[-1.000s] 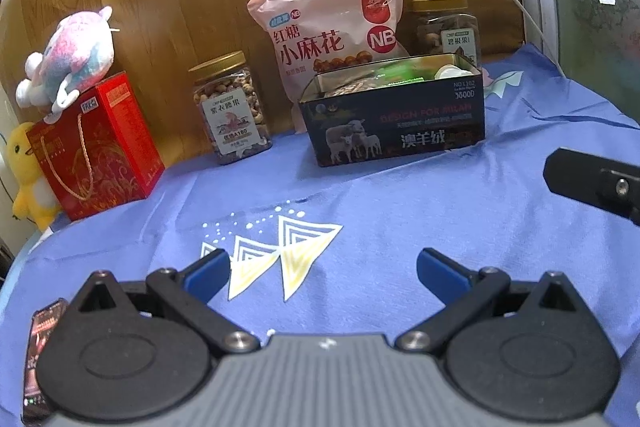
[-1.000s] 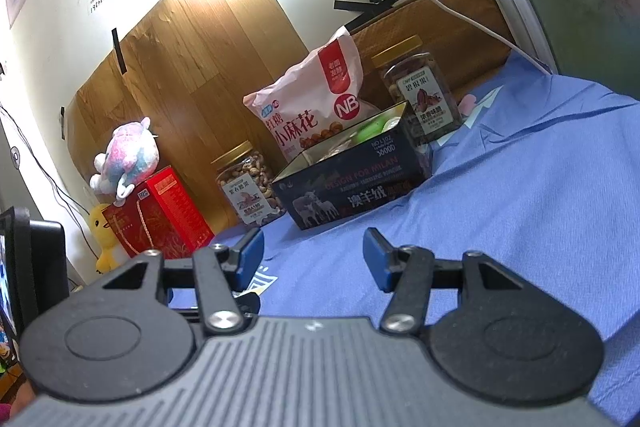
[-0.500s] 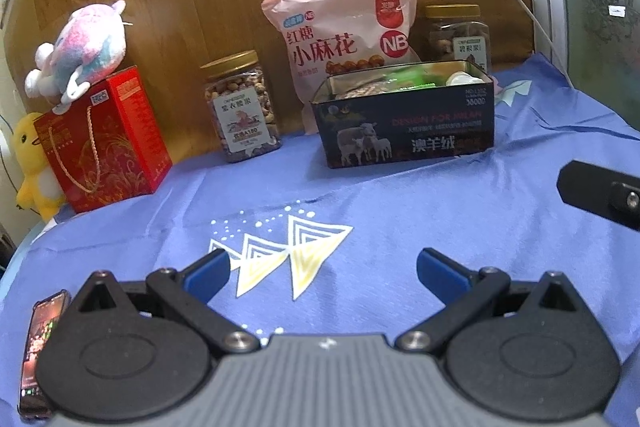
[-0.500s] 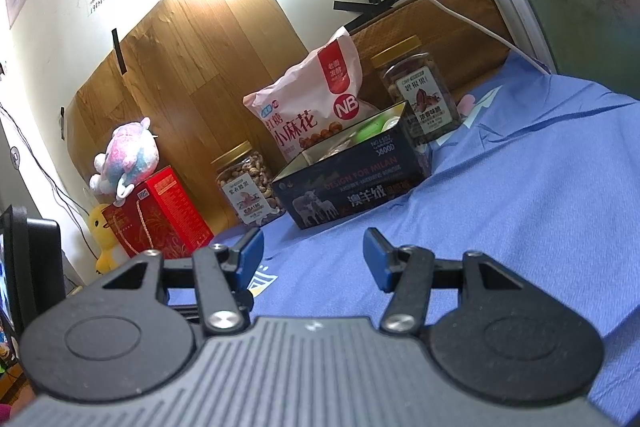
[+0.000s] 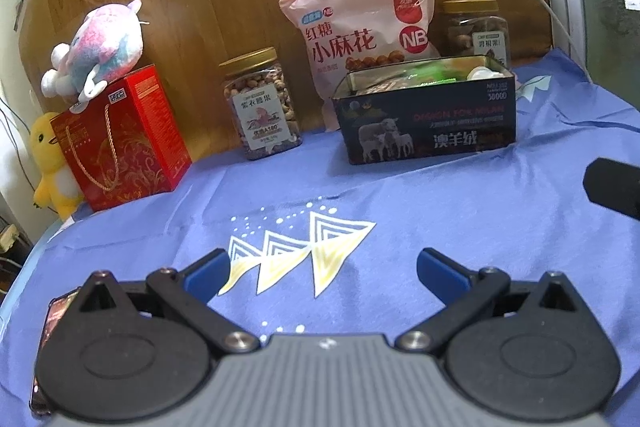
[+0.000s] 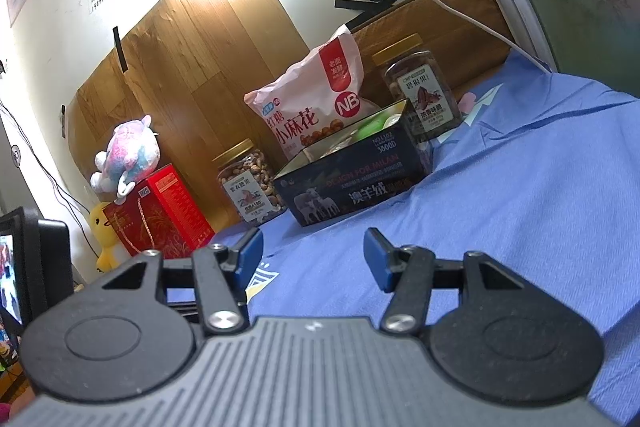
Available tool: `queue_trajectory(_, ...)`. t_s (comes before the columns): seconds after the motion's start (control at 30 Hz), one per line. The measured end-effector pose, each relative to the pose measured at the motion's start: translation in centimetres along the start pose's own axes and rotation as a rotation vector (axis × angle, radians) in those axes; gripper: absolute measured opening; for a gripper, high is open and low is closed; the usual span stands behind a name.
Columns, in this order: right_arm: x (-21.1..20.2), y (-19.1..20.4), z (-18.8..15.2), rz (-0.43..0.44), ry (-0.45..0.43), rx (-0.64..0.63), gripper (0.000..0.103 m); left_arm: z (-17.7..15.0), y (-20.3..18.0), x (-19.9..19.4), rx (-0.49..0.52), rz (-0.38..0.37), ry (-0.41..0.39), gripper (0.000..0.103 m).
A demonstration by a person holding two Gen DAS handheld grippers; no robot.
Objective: Organize snacks
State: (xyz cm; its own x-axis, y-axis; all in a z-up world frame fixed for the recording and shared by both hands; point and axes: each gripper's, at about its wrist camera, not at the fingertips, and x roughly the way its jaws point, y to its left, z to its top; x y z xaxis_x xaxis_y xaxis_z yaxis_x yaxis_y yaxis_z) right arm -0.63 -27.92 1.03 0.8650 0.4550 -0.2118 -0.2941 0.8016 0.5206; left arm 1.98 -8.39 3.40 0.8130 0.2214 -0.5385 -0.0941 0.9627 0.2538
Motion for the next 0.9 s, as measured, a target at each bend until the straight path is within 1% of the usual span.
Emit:
queue_trajectory(0.17,0.2,0.0,-0.2,-0.002,0.004,0.0,0.059,-0.2,-0.3,0.0,0.02,0.007,0.009,0.103)
queue_trajectory(0.3,0.1,0.0,-0.3,-0.004,0.002,0.0,0.062,-0.2,0.0,0.4,0.004,-0.012,0.036,0.103)
queue_trajectory(0.47,0.2,0.0,-0.3,-0.006,0.004,0.003,0.062,-0.3,0.3,0.8,-0.01,-0.015,0.048,0.103)
queue_trajectory(0.73,0.3,0.1,-0.4,-0.007,0.009,0.004,0.062,-0.4,0.1,1.1,0.001,-0.021,0.07,0.103)
queue_trajectory(0.9,0.3,0.1,-0.4,-0.007,0.009,0.004,0.062,-0.4,0.0,1.1,0.005,-0.012,0.067,0.103)
